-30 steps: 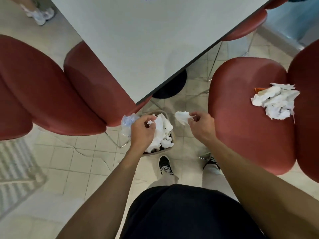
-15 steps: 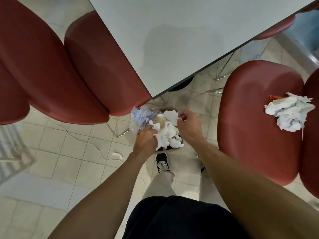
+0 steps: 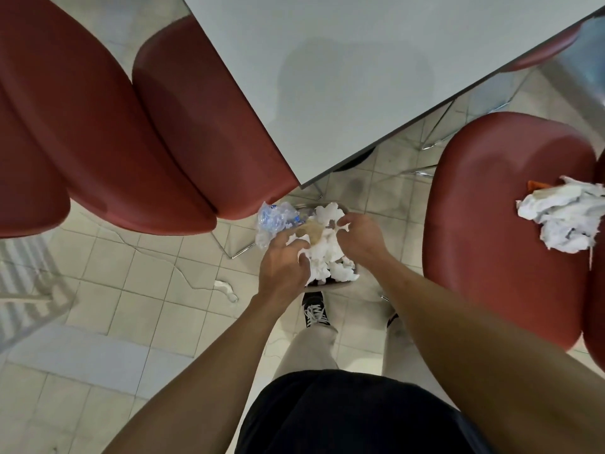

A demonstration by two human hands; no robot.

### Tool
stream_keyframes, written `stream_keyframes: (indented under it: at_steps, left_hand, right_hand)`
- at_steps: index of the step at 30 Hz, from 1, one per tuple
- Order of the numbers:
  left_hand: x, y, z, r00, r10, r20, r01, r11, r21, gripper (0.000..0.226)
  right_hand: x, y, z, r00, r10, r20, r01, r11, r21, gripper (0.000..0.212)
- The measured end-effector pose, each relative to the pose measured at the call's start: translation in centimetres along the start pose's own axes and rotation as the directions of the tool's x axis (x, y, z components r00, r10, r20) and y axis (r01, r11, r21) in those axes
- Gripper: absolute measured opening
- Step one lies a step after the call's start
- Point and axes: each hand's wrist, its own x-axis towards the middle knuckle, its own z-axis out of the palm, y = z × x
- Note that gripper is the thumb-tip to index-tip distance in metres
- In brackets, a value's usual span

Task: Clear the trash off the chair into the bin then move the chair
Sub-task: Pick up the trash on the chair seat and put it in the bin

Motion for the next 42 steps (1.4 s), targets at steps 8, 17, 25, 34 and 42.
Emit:
stream_keyframes:
  at_steps: [8, 17, 25, 34, 42]
  left_hand:
    - [1.8, 4.0, -0.1, 0.994, 0.092, 0.055, -0.092, 0.996, -0.006, 0.025]
    - [3.4, 11.6, 2.8, 0.964, 0.204, 0.171, -0.214, 0.976, 0.042, 0.028]
    - [4.5, 20.8, 7.9, 0.909, 0.309, 0.279, -0.34, 0.938, 0.069, 0.028]
    - [6.5, 32.2, 16.6, 0.813, 0.423, 0.401, -0.481, 0.875, 0.053, 0.027]
    - [10.7, 40.7, 26.0, 0.76, 0.475, 0.443, -0.558, 0.827, 0.07, 0.035]
  right_hand:
    - [-1.7, 1.9, -3.9, 0.999, 0.026, -0.045, -0.023, 0.996, 0.086, 0.026]
    - [-2.2, 7.2, -9.1, 0.993, 0.085, -0.088, -0.064, 0.973, 0.221, 0.022]
    - [-2.1, 14.7, -16.1, 0.97, 0.189, -0.155, -0.136, 0.944, 0.3, 0.027]
    - [-1.4, 26.1, -25.1, 0.915, 0.336, -0.225, -0.212, 0.873, 0.44, 0.032]
    - [1.8, 36.0, -31.6, 0.883, 0.4, -0.248, -0.242, 0.838, 0.489, 0.042]
